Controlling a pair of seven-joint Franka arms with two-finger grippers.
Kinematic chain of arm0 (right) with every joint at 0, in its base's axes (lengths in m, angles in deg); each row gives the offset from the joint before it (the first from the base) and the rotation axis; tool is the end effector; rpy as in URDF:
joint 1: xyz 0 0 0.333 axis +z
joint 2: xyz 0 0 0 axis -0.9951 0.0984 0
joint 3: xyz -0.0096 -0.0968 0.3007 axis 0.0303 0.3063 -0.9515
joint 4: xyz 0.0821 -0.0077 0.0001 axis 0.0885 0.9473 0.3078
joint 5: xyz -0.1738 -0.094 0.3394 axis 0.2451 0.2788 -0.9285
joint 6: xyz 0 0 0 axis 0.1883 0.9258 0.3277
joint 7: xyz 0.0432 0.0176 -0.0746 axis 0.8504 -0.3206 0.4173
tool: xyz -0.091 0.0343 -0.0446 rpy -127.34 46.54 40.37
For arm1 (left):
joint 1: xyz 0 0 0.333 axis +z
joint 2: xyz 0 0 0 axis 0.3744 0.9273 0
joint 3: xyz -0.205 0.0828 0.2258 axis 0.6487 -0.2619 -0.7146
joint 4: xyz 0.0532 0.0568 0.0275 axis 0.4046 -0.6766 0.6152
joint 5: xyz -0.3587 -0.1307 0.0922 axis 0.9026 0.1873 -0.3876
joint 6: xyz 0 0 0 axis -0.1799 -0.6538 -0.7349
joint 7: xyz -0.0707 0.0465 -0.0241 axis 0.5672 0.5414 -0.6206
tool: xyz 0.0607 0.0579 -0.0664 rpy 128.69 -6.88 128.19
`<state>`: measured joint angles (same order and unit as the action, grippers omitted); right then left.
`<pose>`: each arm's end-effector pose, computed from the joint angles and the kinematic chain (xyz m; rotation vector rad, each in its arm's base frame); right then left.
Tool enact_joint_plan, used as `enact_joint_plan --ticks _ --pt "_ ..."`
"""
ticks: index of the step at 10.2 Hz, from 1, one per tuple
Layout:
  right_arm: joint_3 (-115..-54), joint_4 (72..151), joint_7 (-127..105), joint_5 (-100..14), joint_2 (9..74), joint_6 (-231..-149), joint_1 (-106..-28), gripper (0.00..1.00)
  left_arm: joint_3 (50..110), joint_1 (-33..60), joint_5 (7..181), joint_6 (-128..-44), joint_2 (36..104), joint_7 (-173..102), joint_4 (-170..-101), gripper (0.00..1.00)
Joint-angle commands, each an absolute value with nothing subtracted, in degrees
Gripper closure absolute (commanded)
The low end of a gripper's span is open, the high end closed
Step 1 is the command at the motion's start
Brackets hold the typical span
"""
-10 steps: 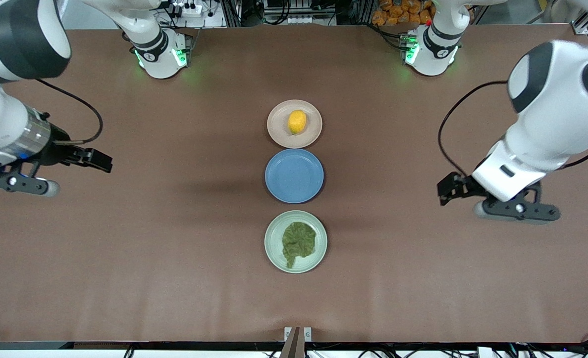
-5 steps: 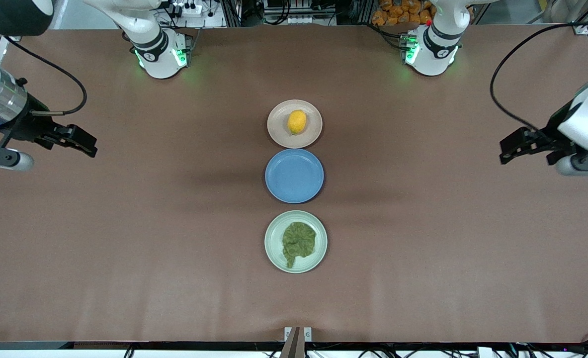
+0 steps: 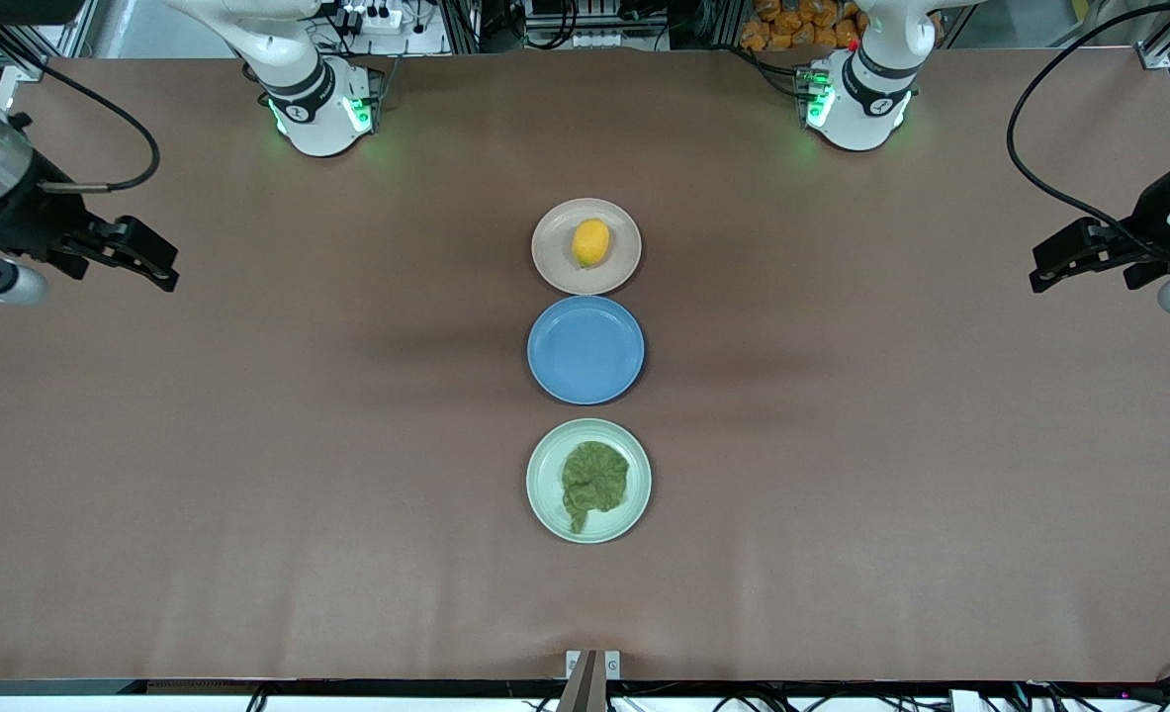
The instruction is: Place lemon and lettuce in plates
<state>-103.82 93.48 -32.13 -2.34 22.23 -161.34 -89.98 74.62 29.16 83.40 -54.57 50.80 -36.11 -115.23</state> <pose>0.5677 0.0714 0.6526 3.0961 -0.2189 0.0612 0.5797 -0.0472 0.6408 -3.1341 -0.0345 -0.0020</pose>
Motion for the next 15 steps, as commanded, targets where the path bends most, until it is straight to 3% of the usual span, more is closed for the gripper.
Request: enact_joint_plan --ticks 1,5,8,15 --pt "-103.07 95.56 -30.72 -3.85 19.95 -161.53 -90.68 0.00 74.68 29.90 84.73 -53.28 49.31 -36.23 -116.61 0.00" --pt "-102.98 95.82 -30.45 -3.76 19.60 -161.36 -90.51 0.00 73.72 29.64 84.47 -53.28 48.70 -35.26 -116.78 0.00" --pt "-103.07 95.47 -30.72 -3.76 19.86 -161.27 -90.68 0.00 65.99 22.70 84.73 -53.28 48.52 -34.65 -116.78 0.00" --pt "-102.98 95.83 -30.89 -3.67 19.68 -160.66 -90.59 0.00 66.33 22.87 84.82 -53.37 48.87 -34.65 -116.08 0.00"
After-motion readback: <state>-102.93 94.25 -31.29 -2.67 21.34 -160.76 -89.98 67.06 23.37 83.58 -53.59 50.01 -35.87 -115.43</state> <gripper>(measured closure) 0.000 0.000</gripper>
